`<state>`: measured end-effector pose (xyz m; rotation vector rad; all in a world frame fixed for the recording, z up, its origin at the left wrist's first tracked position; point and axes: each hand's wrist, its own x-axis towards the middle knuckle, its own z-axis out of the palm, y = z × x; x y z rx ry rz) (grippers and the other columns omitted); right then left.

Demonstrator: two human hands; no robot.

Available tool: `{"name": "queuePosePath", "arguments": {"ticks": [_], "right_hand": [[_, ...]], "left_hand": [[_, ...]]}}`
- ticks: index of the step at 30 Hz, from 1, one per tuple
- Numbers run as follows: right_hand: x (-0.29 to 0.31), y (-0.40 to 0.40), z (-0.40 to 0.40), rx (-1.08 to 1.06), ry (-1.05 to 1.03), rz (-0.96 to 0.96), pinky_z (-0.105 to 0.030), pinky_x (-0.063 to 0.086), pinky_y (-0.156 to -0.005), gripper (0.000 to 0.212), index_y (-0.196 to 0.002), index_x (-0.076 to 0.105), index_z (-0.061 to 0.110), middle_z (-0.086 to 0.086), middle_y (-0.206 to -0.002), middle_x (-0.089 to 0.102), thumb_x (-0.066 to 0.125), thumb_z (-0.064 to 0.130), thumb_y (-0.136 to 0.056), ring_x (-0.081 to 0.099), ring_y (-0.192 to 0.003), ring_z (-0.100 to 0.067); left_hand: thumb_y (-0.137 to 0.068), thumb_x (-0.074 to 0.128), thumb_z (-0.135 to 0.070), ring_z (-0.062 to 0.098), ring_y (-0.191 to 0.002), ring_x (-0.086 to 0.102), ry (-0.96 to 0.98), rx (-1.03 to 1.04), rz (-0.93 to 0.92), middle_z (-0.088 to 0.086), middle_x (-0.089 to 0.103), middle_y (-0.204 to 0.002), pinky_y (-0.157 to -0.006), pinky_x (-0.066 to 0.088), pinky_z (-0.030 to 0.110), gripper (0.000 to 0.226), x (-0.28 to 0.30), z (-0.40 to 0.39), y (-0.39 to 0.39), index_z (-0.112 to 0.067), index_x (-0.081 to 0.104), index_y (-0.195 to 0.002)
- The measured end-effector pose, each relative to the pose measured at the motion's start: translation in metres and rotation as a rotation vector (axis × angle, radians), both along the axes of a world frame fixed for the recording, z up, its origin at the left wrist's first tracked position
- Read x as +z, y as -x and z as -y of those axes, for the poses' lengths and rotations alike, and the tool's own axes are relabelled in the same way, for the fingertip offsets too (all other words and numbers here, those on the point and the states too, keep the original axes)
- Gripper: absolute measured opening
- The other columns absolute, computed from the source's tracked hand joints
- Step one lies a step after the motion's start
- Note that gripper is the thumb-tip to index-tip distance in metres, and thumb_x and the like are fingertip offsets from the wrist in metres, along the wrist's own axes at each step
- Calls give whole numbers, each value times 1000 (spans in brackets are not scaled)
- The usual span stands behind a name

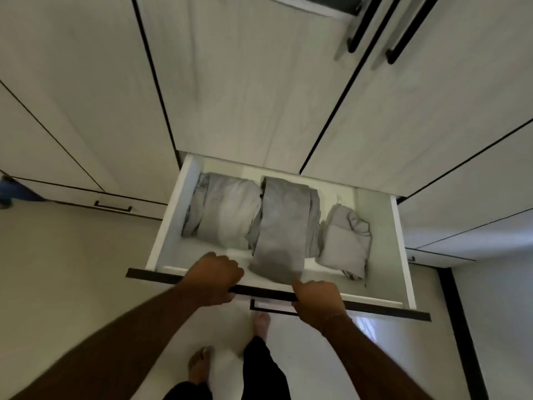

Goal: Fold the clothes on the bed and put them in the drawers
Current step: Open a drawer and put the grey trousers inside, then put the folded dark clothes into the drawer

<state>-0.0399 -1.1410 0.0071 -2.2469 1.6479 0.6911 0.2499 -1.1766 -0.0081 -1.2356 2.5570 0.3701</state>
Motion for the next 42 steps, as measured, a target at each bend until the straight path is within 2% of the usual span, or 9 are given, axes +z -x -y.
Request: {"name": "queuePosePath", "arguments": {"ticks": [3,7,13,18,21,27,32,38,42], "right_hand": [[-7,-1,-9,-189,83,12,-36,51,-81,33,-120,58,26,-2,-108,72,44,50,-102,69,-100,-26],[-15,-2,-6,-314,169,81,-33,55,-80,31,-116,61,26,2,-104,73,41,45,-103,70,-95,-20],[-26,9,24,-371,195,267,-28,53,-85,33,-130,57,26,1,-119,67,50,38,-99,64,-108,-18],[-34,28,70,-245,285,384,-40,58,-93,58,-125,70,8,-9,-121,72,84,12,-69,71,-109,-30],[-35,42,105,-182,247,356,-38,44,-113,61,-139,60,16,-2,-141,62,74,20,-80,59,-130,-23],[-49,66,176,-92,167,301,-38,18,-127,80,-162,24,24,1,-170,24,60,29,-92,21,-156,-18],[-53,66,233,-185,179,302,-39,24,-125,82,-160,27,21,-2,-164,34,63,30,-87,31,-151,-22],[-63,52,268,-225,184,288,-40,40,-109,78,-151,40,17,-8,-146,44,71,34,-81,43,-136,-30],[-72,48,271,-297,136,317,-45,41,-110,83,-153,35,16,-8,-150,40,75,36,-83,41,-138,-31]], "left_hand": [[-99,45,-47,24,-89,67,13,288,99,-1,69,-97,-72,43,38,32,-5,-21,3,-25,68,-101],[-100,45,-39,21,-87,71,44,511,35,-2,73,-94,-68,46,32,31,-10,-21,3,-22,71,-97],[-93,50,-28,20,-102,67,29,600,-96,-3,70,-114,-92,54,32,29,-5,11,12,-22,72,-113],[-94,55,-35,21,-130,54,-48,693,-129,0,56,-143,-109,46,35,57,-1,59,30,-19,49,-148],[-95,62,-42,23,-144,44,-143,834,-229,4,43,-160,-116,41,37,77,0,90,40,-17,32,-161],[-95,71,-37,28,-148,40,-235,1142,-572,10,39,-163,-120,33,37,79,-2,159,74,-11,35,-160],[-96,71,-36,22,-158,19,-317,1209,-758,4,21,-172,-127,19,40,85,-15,197,90,-16,24,-165],[-99,65,-31,18,-160,-7,-318,1111,-672,7,-3,-174,-126,-1,33,90,-44,226,89,-10,8,-166],[-97,69,-29,18,-160,-5,-212,1009,-675,6,-6,-174,-125,4,31,94,-59,216,87,-12,8,-166]]}}
